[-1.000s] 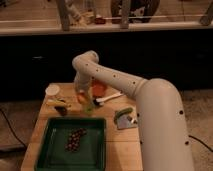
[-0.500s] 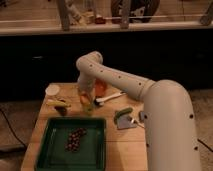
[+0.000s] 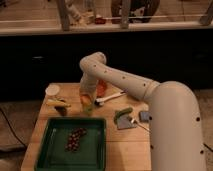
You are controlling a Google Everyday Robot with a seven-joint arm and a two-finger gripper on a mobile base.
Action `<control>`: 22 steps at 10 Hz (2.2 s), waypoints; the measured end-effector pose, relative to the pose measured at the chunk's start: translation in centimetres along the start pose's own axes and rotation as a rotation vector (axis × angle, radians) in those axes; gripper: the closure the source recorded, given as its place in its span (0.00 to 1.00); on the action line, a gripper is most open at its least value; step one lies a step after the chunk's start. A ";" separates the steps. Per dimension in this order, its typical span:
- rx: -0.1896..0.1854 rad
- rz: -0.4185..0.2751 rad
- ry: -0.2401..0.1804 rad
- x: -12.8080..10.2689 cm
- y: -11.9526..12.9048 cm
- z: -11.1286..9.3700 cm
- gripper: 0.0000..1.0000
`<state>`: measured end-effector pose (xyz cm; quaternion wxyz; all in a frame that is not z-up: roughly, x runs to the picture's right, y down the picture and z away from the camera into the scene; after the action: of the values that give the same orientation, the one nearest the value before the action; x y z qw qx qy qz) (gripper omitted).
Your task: Place apple in plastic cup
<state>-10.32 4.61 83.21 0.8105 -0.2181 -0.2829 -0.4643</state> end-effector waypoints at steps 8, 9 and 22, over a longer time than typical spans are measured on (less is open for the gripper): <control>-0.001 -0.006 -0.011 0.2 0.2 0.0 0.20; -0.004 -0.009 -0.014 0.2 0.1 0.0 0.20; -0.028 -0.012 -0.029 0.7 0.1 0.6 0.20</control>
<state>-10.10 4.62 84.08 0.8002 -0.2347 -0.2895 -0.4698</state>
